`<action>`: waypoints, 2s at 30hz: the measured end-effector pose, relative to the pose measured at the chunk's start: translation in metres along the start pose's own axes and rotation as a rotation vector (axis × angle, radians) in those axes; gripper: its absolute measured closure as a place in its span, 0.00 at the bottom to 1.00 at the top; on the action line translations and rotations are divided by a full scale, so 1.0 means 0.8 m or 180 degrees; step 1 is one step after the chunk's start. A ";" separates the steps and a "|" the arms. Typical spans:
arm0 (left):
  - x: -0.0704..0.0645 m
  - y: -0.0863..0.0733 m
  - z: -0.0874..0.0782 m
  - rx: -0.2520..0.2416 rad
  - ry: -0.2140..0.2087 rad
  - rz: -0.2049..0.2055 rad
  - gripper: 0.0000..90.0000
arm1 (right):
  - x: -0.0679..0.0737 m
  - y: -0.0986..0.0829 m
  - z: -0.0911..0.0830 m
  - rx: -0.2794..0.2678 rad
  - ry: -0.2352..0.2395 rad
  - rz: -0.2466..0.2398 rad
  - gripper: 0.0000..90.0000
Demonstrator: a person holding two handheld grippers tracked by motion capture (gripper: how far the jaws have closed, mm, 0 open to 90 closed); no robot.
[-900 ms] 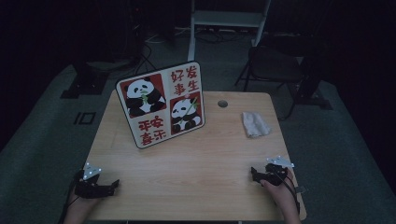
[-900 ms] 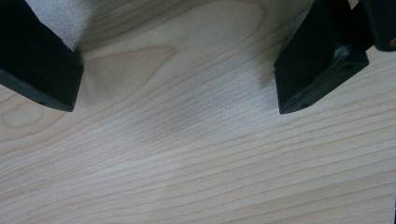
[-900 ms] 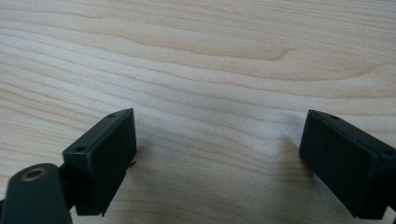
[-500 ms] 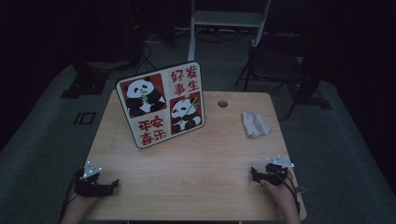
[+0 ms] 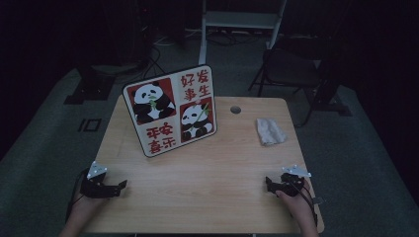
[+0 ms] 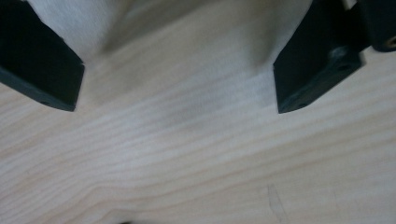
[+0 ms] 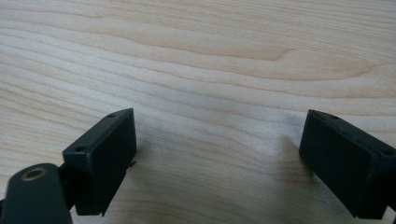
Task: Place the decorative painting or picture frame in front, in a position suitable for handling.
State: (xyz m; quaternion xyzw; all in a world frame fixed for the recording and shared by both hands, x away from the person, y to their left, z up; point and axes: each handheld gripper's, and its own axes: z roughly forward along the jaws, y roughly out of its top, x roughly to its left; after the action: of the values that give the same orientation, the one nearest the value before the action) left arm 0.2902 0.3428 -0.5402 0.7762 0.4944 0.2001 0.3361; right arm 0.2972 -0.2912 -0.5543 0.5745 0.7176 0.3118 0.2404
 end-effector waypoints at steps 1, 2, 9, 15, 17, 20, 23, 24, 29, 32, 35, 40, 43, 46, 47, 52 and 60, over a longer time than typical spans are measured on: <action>0.000 0.003 0.001 -0.0001 -0.0001 0.0016 0.05 | 0.000 0.000 0.000 0.0000 0.0000 -0.0002 0.12; 0.000 0.006 0.002 -0.0026 -0.0013 0.0054 0.05 | 0.000 0.000 0.000 0.0000 0.0000 -0.0002 0.12; -0.005 0.038 0.010 -0.0156 -0.0054 0.0128 0.05 | 0.000 0.000 0.000 -0.0001 0.0000 -0.0001 0.12; -0.009 0.062 0.011 -0.0257 -0.0105 0.0216 0.05 | 0.000 0.000 0.000 -0.0001 0.0000 -0.0002 0.12; -0.009 0.072 0.010 -0.0300 -0.0142 0.0236 0.05 | 0.000 0.000 0.000 -0.0001 -0.0001 -0.0002 0.12; -0.007 0.085 0.009 -0.0358 -0.0167 0.0255 0.05 | 0.000 0.000 0.000 -0.0001 0.0000 -0.0002 0.12; -0.005 0.098 0.008 -0.0417 -0.0195 0.0290 0.05 | 0.000 0.000 0.000 0.0000 0.0000 -0.0002 0.12; -0.005 0.103 0.008 -0.0428 -0.0189 0.0297 0.05 | 0.000 0.000 0.000 0.0000 -0.0001 -0.0002 0.12; -0.003 0.121 0.009 -0.0536 -0.0268 0.0287 0.05 | 0.000 0.000 0.000 -0.0001 -0.0001 -0.0002 0.12; -0.004 0.130 0.012 -0.0559 -0.0254 0.0328 0.05 | 0.000 0.000 0.000 -0.0001 0.0000 -0.0002 0.12; -0.004 0.138 0.016 -0.0625 -0.0304 0.0308 0.06 | 0.000 0.000 0.000 0.0000 0.0000 -0.0002 0.12; -0.009 0.147 0.027 -0.0659 -0.0346 0.0334 0.06 | 0.000 0.000 0.000 -0.0001 -0.0001 -0.0003 0.12; -0.009 0.153 0.031 -0.0708 -0.0360 0.0331 0.06 | 0.000 0.000 0.000 -0.0002 0.0000 -0.0003 0.12; -0.008 0.161 0.035 -0.0732 -0.0359 0.0348 0.06 | 0.000 0.000 0.000 -0.0001 -0.0001 -0.0003 0.12; -0.008 0.163 0.035 -0.0741 -0.0367 0.0364 0.06 | 0.000 0.000 0.000 -0.0001 0.0000 -0.0003 0.12; -0.008 0.175 0.039 -0.0794 -0.0350 0.0410 0.08 | 0.000 0.000 0.000 -0.0001 0.0000 -0.0002 0.12; -0.006 0.187 0.043 -0.1017 -0.0433 0.0437 0.28 | 0.000 0.000 0.000 -0.0002 0.0000 -0.0002 0.12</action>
State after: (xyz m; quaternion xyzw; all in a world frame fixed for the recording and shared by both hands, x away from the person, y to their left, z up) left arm 0.4044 0.2846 -0.4563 0.7566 0.3783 0.2456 0.4734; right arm 0.2972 -0.2912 -0.5544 0.5742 0.7177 0.3120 0.2407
